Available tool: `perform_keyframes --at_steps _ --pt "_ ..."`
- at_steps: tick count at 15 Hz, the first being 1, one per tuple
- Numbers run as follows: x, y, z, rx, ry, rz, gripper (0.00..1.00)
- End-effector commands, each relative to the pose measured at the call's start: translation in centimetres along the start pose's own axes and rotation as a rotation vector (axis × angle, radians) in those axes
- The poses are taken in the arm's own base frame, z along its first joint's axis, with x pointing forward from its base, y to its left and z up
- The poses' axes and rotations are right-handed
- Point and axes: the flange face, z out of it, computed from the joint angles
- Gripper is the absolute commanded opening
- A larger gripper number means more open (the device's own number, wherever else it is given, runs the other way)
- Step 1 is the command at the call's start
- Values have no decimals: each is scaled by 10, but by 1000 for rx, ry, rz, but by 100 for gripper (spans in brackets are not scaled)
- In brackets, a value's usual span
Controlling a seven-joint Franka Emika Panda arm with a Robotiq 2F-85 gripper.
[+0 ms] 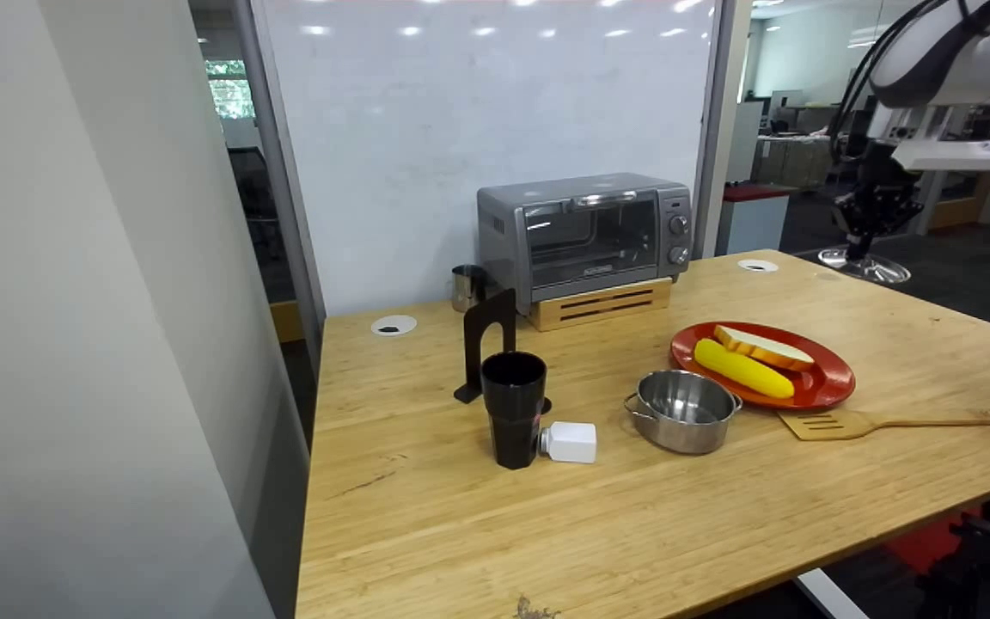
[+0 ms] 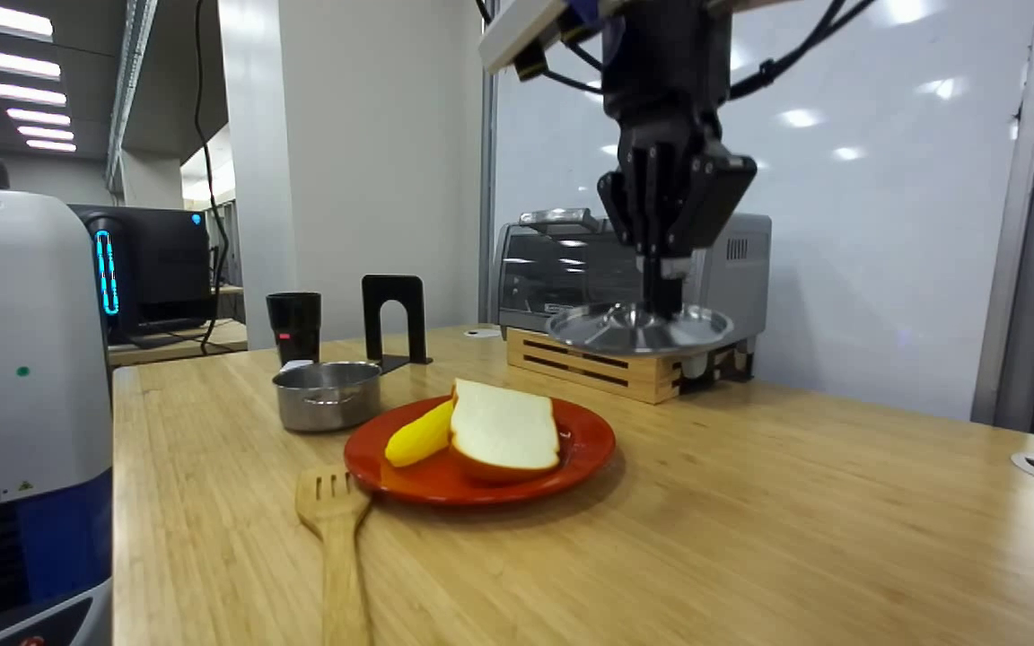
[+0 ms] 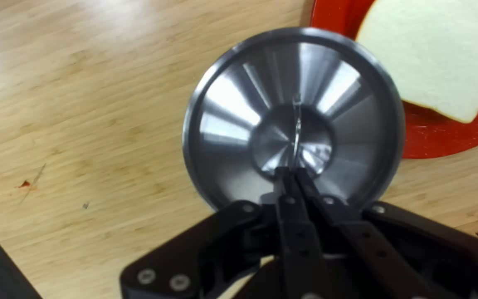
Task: Take the lid off the pot and put it on the table
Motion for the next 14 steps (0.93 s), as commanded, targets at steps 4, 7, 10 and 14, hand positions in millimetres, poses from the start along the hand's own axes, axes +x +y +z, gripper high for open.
perform_keyframes --at_steps 4,7,10,14 --pt "15 20 89 20 -97 68 1" --pt "17 25 114 6 -138 91 1" --pt "20 28 126 -19 -157 93 1" --pt "25 27 135 -53 -164 85 1"
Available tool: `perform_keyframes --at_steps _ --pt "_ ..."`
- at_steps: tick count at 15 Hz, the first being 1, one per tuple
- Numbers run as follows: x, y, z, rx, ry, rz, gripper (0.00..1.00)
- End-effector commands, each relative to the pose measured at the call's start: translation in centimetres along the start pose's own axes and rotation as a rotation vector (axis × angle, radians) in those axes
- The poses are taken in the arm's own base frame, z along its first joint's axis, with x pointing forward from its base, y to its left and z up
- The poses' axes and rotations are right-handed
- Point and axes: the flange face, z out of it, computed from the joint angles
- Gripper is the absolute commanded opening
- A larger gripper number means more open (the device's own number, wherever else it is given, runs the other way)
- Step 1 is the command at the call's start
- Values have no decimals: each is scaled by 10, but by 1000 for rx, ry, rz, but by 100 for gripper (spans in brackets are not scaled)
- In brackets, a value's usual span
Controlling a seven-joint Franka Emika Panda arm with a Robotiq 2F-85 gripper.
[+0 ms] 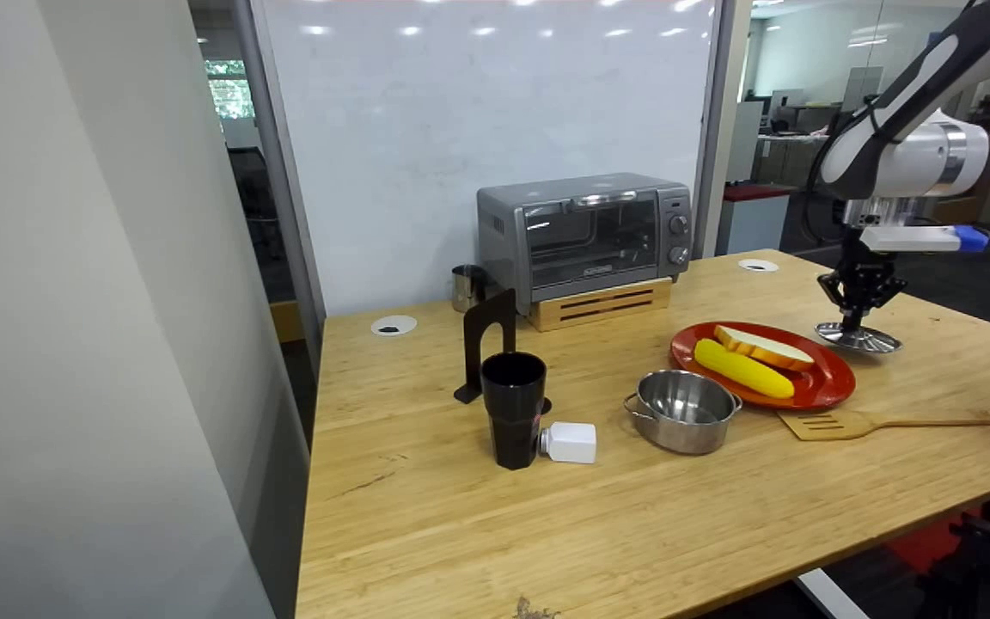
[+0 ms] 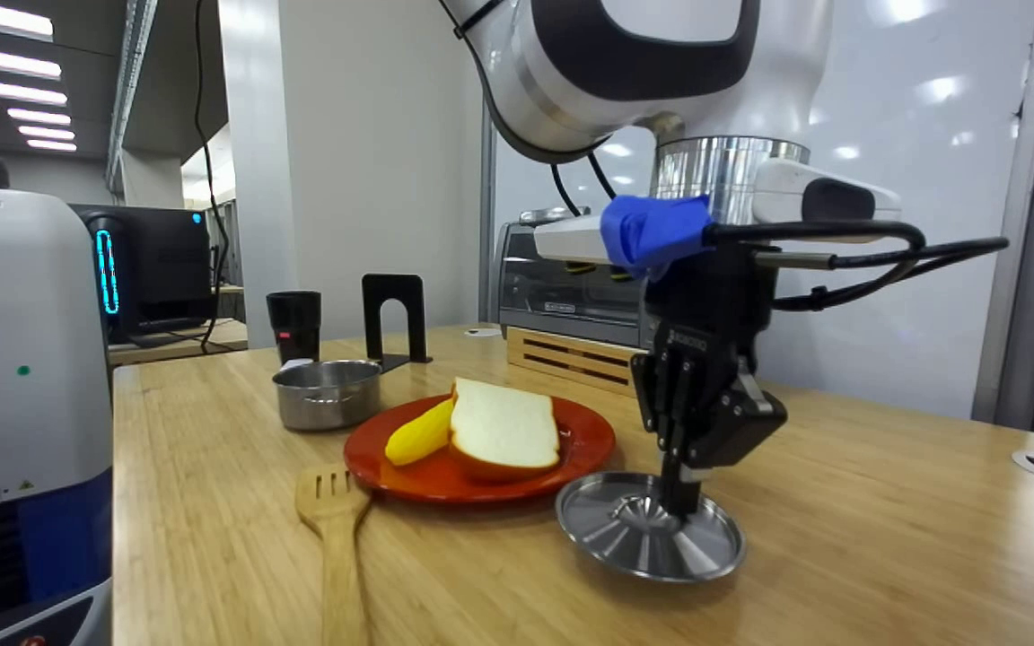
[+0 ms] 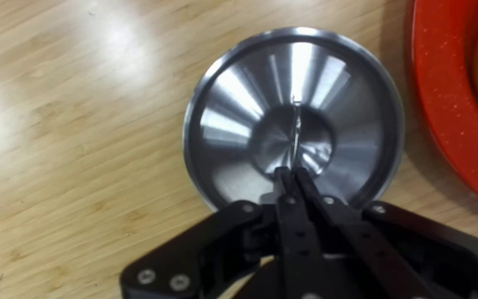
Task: Take the lid off the pot and put it on the table
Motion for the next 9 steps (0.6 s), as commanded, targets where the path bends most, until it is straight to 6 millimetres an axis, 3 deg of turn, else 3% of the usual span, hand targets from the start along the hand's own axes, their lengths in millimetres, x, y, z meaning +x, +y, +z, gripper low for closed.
perform_keyframes --at_steps 1,3,4,6,9 --pt "11 0 5 -23 3 -6 1" --pt "11 -4 7 -36 -5 -22 1" --pt "11 -8 8 -44 -4 -40 28" --pt "5 -20 3 -54 6 -85 35" --pt "-13 -52 -22 -81 33 -192 57"
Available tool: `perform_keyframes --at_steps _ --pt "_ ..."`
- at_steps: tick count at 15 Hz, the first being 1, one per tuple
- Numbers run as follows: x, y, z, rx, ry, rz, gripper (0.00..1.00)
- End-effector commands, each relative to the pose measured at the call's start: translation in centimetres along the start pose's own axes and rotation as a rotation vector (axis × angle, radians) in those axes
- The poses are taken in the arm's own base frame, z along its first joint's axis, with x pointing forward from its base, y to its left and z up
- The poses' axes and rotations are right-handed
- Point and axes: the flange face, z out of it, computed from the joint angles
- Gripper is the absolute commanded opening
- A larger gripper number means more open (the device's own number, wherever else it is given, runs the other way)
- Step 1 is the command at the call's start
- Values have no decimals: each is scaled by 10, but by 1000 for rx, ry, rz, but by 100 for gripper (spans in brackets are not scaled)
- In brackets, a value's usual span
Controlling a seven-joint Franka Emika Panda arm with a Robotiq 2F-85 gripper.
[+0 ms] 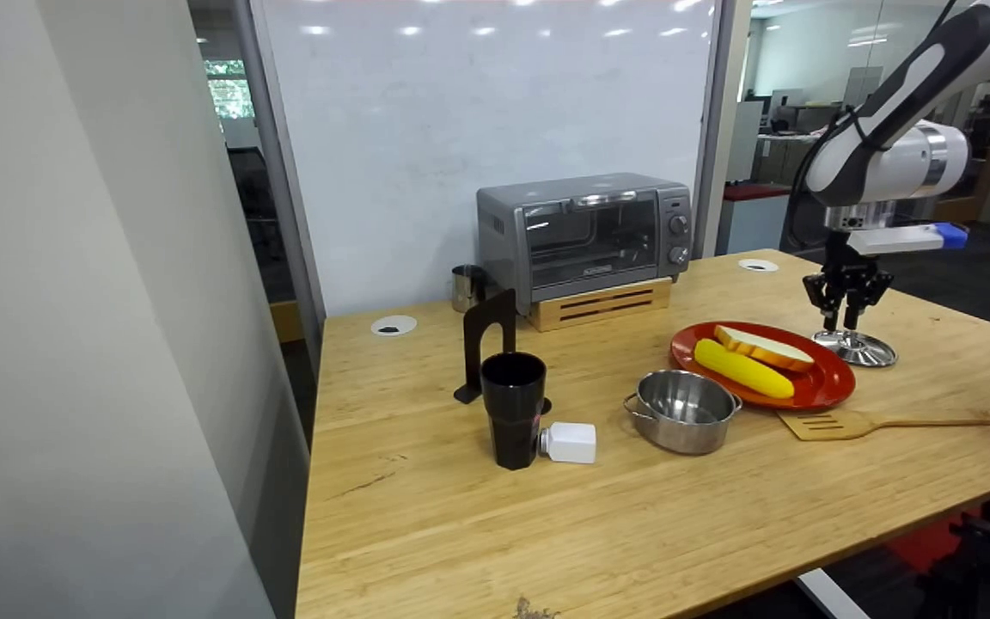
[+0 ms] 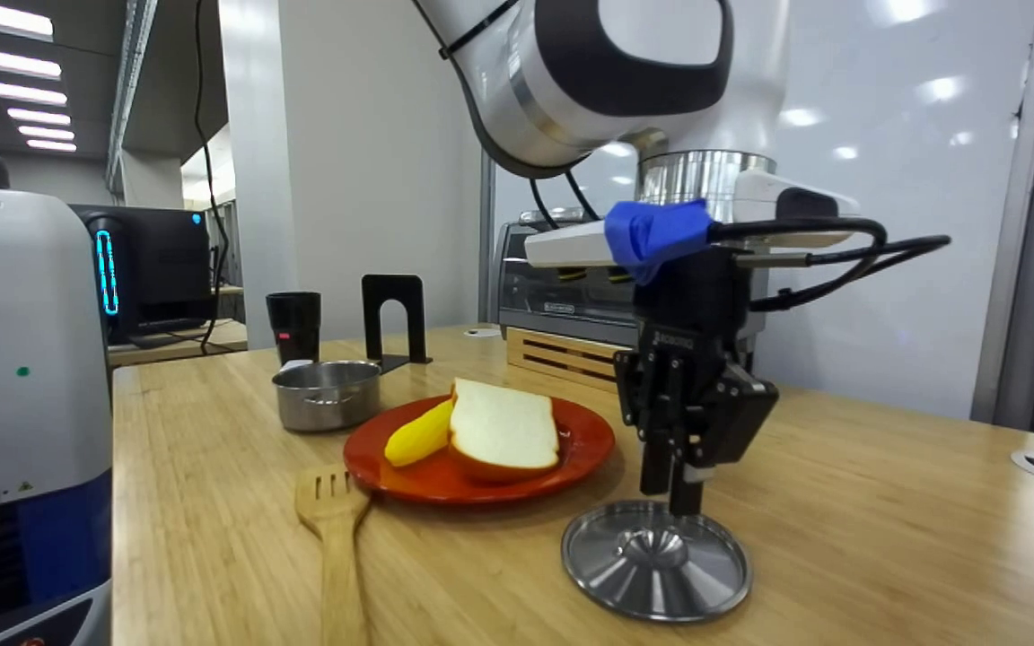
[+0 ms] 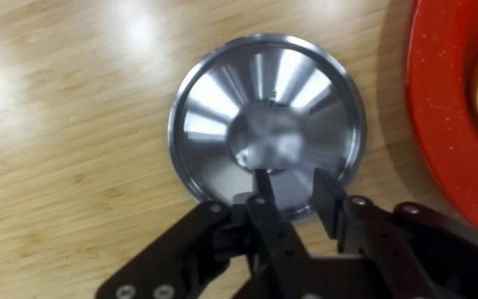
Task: Take the lid off the pot and put it on the table
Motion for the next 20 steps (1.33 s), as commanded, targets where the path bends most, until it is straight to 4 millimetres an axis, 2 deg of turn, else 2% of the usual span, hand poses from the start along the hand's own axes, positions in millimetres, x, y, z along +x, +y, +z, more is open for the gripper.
perform_keyframes --at_steps 1,4,6,8,10,14,17,18,19,20 --pt "-24 -43 -44 -38 53 -132 63" --pt "-45 -86 -93 -93 119 -274 85" --pt "-66 -120 -129 -91 156 -346 98" --pt "-97 -152 -159 -72 127 -363 100" --pt "-134 -188 -179 -71 106 -391 100" --pt "-213 -255 -194 -82 61 -452 100" --pt "-265 -285 -191 -95 46 -439 100" --pt "-277 -289 -189 -93 40 -439 100" --pt "-257 -292 -195 -96 59 -454 100" --pt "-265 -296 -194 -100 62 -458 100"
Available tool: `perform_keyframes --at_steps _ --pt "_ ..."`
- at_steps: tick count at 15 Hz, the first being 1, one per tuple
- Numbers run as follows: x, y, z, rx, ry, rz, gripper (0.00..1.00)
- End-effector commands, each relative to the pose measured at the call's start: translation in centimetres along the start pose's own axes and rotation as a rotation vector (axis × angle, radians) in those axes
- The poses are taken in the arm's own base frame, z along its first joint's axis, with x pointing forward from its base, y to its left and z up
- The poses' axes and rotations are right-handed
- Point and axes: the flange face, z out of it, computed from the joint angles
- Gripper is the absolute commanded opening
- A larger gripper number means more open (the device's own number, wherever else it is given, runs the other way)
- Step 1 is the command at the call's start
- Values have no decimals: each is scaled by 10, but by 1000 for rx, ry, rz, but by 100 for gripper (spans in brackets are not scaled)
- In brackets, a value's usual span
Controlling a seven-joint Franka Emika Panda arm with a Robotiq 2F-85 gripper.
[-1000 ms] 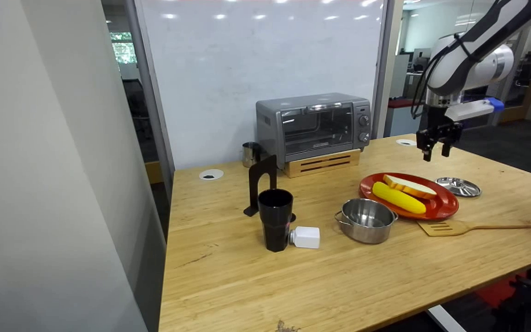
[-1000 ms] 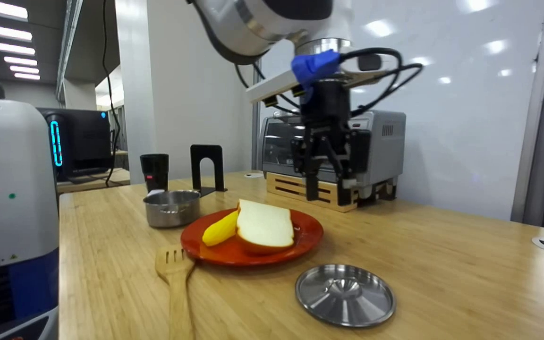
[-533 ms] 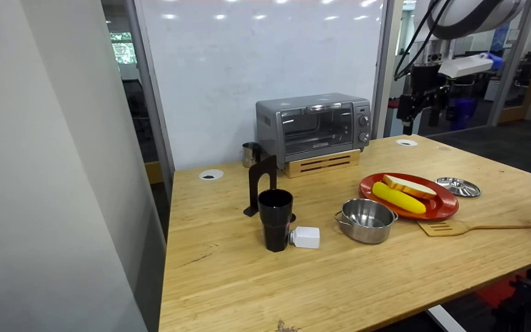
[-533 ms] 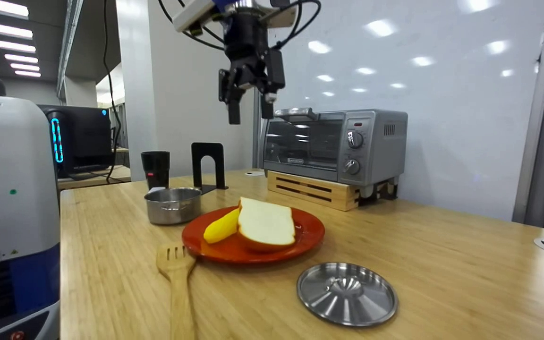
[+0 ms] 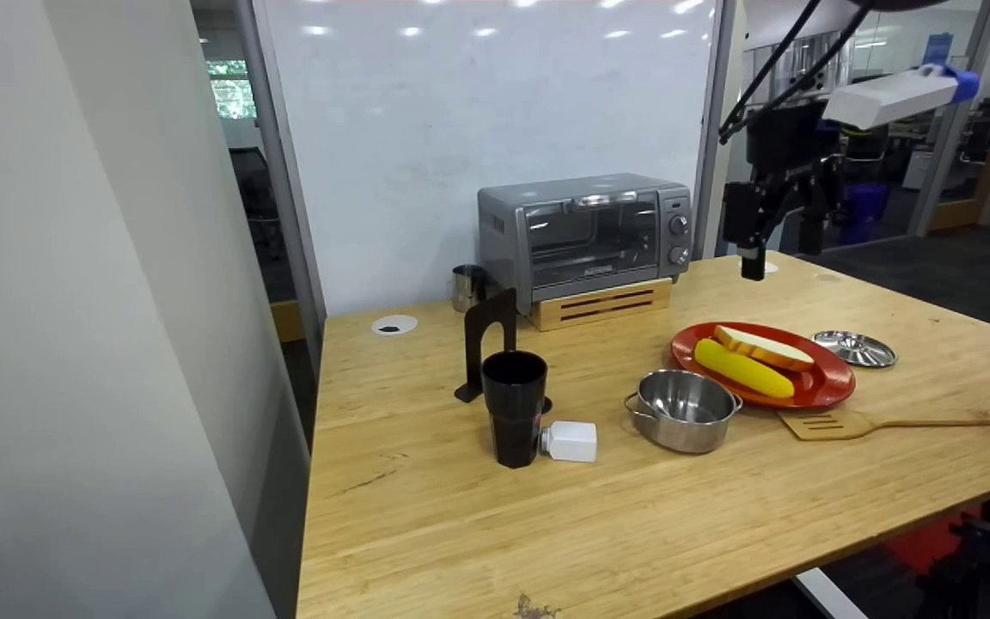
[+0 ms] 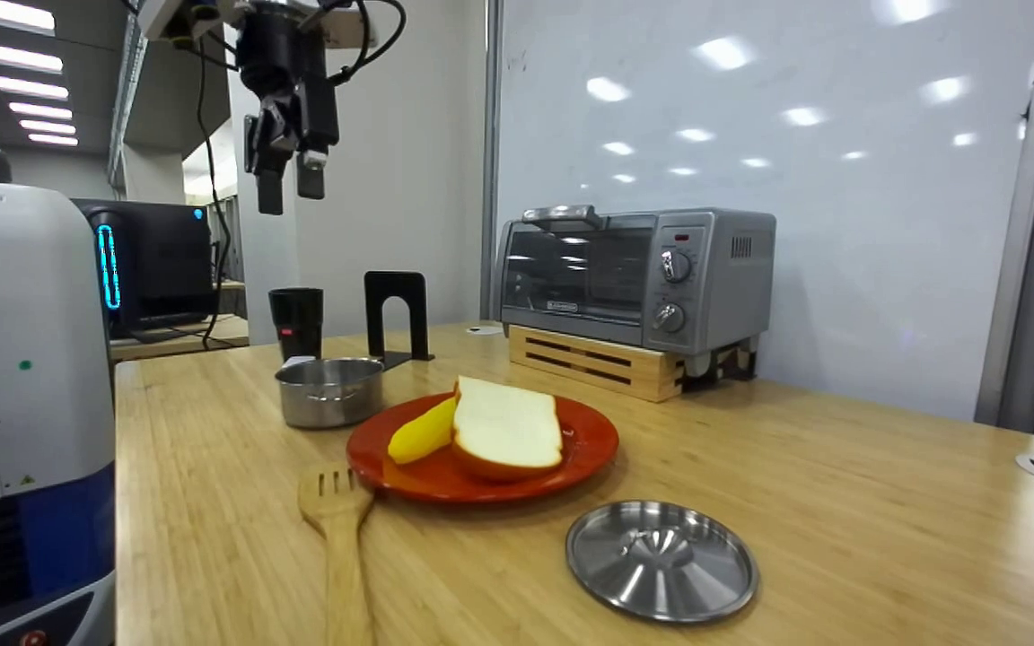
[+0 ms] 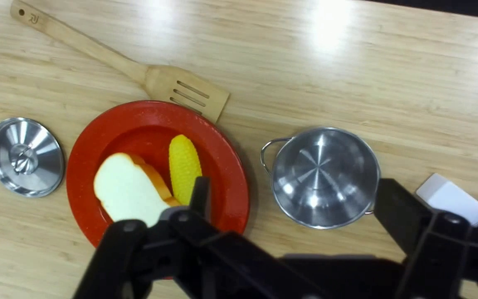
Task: Take the lid off the pot and put it on the table
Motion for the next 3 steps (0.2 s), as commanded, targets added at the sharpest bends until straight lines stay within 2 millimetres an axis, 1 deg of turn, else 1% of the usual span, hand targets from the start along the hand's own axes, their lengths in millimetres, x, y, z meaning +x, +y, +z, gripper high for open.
perform_keyframes --at_steps 1,3 --pt "0 -1 -1 0 2 -2 100" --pt "2 3 -1 1 0 6 100"
